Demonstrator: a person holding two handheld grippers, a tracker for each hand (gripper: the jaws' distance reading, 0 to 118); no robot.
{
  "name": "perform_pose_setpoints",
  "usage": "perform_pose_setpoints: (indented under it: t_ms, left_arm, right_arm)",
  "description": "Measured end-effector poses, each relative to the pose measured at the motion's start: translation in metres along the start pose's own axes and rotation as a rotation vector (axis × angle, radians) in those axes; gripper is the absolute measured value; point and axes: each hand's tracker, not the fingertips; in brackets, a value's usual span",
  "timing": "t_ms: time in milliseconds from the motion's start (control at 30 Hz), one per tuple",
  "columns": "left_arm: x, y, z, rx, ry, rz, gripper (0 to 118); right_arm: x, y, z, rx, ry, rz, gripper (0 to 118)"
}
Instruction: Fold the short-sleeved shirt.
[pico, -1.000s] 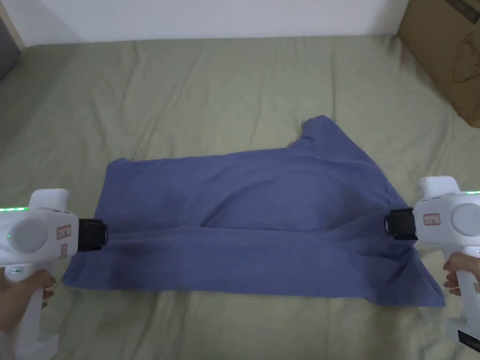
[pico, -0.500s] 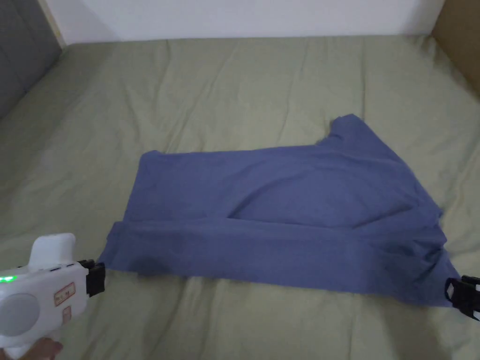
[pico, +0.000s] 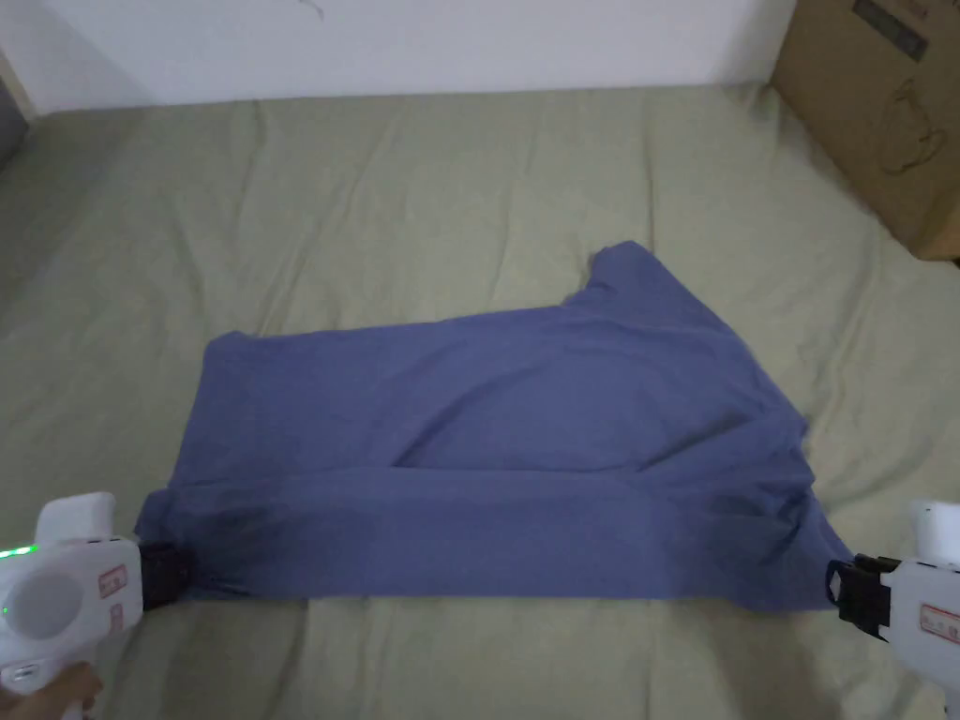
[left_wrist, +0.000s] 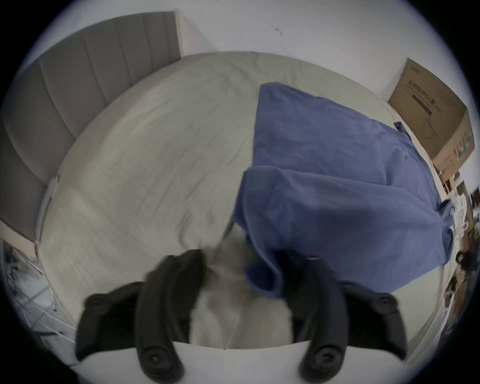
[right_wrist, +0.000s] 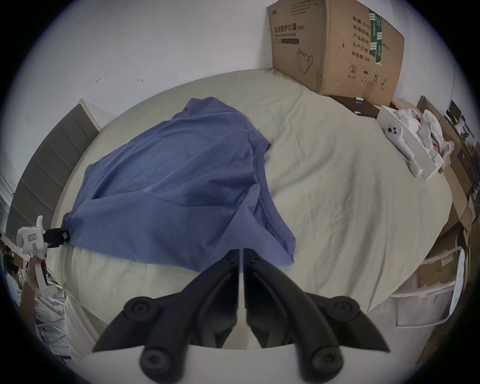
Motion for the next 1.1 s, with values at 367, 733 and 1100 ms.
perform_pose_setpoints:
  t_ms: [367,733,1100]
  left_arm:
    - [0.002,0.013,0.011,-0.008,-0.043,-0.046,1]
    - [-0.01,0.021,0.043,0.024,-0.074,-0.049,1]
    - [-0.028,-0.047,0.093,-0.023,-0.055,-0.047,1]
  right_arm:
    - [0.02,0.024,-0.08,-0.187,-0.044,0.003,68]
    - [0.003,0.035,-0.04,-0.134,-0.055,0.083,6]
    - [0.018,-0.021,0.011,-0.198,-0.02,0.069,6]
